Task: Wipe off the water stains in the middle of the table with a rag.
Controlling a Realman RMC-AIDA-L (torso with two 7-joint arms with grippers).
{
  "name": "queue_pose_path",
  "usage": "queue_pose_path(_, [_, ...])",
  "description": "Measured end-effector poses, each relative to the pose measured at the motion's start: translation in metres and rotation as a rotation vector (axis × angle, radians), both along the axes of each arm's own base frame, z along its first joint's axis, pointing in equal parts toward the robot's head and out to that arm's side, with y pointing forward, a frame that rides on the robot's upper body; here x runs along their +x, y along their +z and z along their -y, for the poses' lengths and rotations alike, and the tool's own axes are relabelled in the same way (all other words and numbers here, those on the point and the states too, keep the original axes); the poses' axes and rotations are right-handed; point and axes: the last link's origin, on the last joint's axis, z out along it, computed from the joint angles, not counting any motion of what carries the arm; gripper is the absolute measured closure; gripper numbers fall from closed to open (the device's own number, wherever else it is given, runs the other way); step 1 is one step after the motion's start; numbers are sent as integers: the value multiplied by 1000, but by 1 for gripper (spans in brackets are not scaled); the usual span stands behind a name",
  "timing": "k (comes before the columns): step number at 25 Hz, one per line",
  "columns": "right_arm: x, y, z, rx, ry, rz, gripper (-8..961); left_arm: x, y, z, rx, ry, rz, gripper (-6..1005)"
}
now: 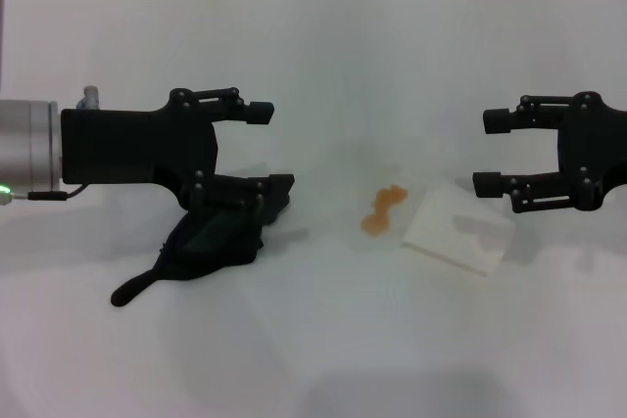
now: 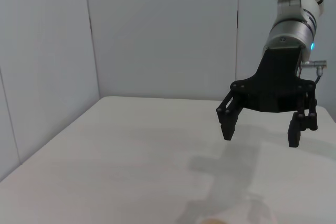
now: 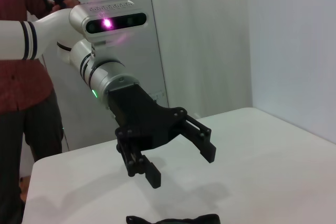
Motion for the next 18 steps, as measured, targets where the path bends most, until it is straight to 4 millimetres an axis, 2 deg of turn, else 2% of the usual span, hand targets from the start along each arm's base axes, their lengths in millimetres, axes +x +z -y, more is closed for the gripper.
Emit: queue_pose_path(18, [-1, 0, 0, 4, 2, -7, 176, 0, 0, 0, -2, 0, 0, 151])
